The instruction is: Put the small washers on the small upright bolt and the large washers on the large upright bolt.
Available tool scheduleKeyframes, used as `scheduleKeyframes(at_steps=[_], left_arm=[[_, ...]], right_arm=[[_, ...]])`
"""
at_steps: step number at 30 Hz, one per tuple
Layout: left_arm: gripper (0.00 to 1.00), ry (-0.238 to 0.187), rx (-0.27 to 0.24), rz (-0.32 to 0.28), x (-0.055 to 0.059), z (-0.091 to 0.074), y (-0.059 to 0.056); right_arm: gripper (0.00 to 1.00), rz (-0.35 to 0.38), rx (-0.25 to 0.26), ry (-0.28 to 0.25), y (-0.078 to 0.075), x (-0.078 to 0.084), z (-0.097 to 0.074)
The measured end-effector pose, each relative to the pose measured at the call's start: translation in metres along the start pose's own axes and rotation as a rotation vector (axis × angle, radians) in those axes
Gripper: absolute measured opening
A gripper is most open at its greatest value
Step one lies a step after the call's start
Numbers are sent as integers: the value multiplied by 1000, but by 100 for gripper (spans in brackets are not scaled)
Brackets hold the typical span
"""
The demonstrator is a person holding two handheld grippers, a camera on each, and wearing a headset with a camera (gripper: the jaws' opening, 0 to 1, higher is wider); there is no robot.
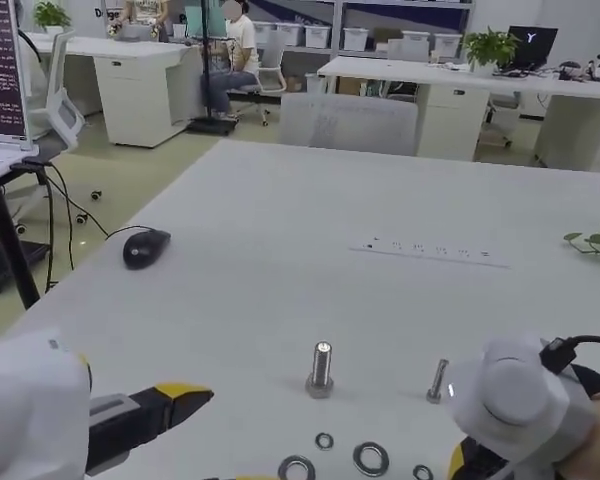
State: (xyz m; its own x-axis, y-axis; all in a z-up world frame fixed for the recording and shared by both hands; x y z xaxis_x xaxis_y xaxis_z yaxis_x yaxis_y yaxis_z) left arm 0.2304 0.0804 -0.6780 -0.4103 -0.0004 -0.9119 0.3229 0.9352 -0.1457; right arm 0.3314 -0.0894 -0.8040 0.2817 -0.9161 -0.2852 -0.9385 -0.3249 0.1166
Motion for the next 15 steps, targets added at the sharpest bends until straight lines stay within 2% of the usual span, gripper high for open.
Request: scheduleKeyframes(at_steps=[6, 15], left_arm=[[70, 0, 2, 3, 0, -1, -1], [70, 9, 2, 8, 2, -3, -2]], right_arm=[[12, -19, -1, 10, 0, -1, 0], [11, 0, -6, 5, -1, -1, -1]])
Point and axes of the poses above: the centre of the closed fingertips' face, and the gripper's own axes: z roughly forward along the fingers, y roughly to its left, x roughly out of its underside, the point moved 2 cm from there along -z, roughly backward along the fingers, and after that the axes turned 9 degrees about -x, right-handed, at the moved point
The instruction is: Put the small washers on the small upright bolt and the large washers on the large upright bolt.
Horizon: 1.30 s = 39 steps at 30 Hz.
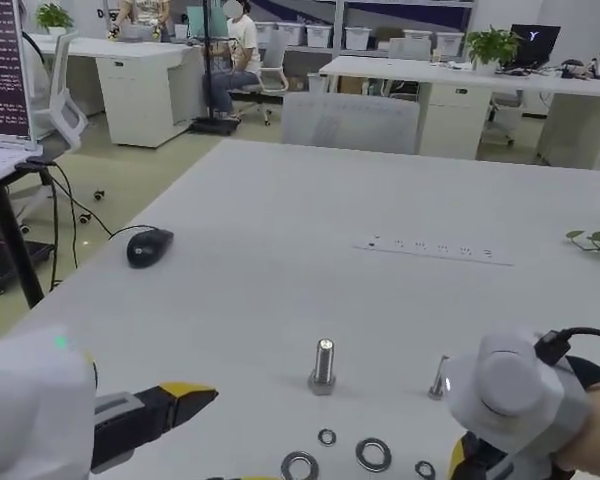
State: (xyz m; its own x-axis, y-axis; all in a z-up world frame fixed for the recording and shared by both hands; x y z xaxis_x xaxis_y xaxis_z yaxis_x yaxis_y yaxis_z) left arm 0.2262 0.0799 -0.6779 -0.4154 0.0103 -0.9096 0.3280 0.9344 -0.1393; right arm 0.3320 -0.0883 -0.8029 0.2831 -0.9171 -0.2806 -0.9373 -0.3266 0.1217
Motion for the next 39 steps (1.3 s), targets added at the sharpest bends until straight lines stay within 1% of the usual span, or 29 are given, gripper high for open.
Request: scheduleKeyframes(at_steps=[3, 6, 11, 21, 28, 32, 34, 37, 39], left_arm=[[70, -7, -1, -2, -1, -1, 0], [70, 0, -2, -1, 0, -1, 0], [70, 0, 6, 1, 0, 1, -2], [70, 0, 17, 5, -1, 3, -5], [70, -3, 24, 7, -2, 6, -6], [70, 0, 32, 5, 0, 7, -8], [70, 5, 34, 7, 1, 8, -9], [70, 9, 36, 6, 2, 8, -9], [70, 14, 36, 6, 3, 8, -8]], right_arm=[[11, 6, -3, -5, 1, -1, -1], [11, 9, 0, -14, 1, -2, -5], [11, 19, 8, -23, -2, -2, -17], [11, 27, 41, -12, -13, 3, -38], [11, 37, 74, -15, -28, 2, -59], [12, 41, 84, -7, -37, 5, -65], [12, 40, 91, -4, -42, 5, -70], [12, 45, 104, -14, -50, 3, -78], [12, 41, 116, -5, -56, 2, -83]])
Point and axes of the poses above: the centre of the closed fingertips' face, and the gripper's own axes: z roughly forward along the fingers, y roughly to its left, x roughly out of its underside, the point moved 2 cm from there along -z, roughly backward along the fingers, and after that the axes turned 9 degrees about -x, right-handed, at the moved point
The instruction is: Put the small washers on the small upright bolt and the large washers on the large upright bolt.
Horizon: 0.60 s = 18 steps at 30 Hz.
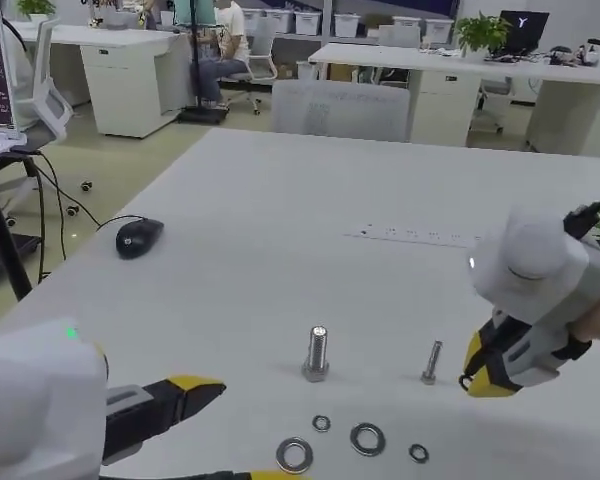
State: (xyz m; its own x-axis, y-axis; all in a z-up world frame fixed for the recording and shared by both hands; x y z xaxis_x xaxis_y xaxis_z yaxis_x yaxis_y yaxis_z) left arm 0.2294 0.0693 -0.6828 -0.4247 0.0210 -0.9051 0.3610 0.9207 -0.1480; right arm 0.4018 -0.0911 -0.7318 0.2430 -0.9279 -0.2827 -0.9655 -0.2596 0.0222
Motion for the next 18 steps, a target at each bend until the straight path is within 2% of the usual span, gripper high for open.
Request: scheduleKeyframes(at_steps=[7, 18], left_arm=[[70, 1, 3, 1, -2, 1, 3], [70, 13, 12, 0, -3, 5, 7]], right_arm=[[12, -1, 16, -1, -14, -8, -9], [12, -13, 22, 7, -34, -17, -10]])
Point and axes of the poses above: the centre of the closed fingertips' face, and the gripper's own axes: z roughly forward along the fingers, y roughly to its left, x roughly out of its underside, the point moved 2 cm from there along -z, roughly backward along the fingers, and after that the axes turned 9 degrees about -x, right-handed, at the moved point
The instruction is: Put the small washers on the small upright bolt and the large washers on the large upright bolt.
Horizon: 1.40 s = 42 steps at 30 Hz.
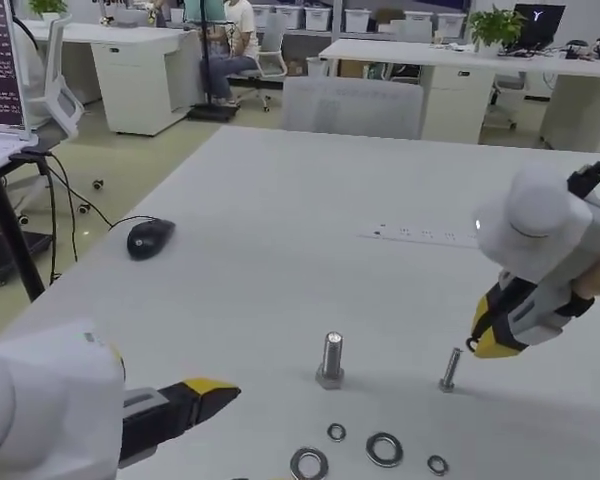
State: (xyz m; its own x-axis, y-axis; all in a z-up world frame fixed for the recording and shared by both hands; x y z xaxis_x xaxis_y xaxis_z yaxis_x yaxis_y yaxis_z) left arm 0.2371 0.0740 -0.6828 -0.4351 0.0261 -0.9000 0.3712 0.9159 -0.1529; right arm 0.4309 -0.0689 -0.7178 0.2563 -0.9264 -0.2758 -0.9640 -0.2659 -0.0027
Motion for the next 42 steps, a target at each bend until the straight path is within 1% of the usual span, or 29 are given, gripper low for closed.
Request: scheduleKeyframes(at_steps=[8, 15, 20, 27, 30, 31, 33, 35, 37, 42], left_arm=[[70, -1, 4, -6, -2, 3, 2], [70, 2, 1, -11, 0, 4, 3], [70, 3, -2, -13, 0, 4, 4], [70, 1, -1, -14, -1, 6, 4], [70, 1, 2, -14, -2, 7, 3], [70, 2, 2, -14, -2, 7, 3], [70, 2, 2, -14, -1, 7, 3], [70, 2, 1, -15, -1, 6, 3], [70, 2, 1, -18, -1, 6, 3], [70, 1, 1, -17, -1, 6, 2]], right_arm=[[12, -5, -16, 5, -6, -2, 7], [12, -13, -28, 14, -10, -4, 14], [12, -14, -35, 28, -12, 0, 19], [12, -13, -40, 31, -13, 1, 20], [12, -10, -49, 31, -11, 1, 22], [12, -19, -42, 39, -13, 2, 22], [12, -12, -52, 32, -11, 1, 23], [12, -18, -49, 40, -12, 2, 24], [12, -12, -57, 37, -11, 2, 26], [12, -16, -56, 44, -11, 4, 32]])
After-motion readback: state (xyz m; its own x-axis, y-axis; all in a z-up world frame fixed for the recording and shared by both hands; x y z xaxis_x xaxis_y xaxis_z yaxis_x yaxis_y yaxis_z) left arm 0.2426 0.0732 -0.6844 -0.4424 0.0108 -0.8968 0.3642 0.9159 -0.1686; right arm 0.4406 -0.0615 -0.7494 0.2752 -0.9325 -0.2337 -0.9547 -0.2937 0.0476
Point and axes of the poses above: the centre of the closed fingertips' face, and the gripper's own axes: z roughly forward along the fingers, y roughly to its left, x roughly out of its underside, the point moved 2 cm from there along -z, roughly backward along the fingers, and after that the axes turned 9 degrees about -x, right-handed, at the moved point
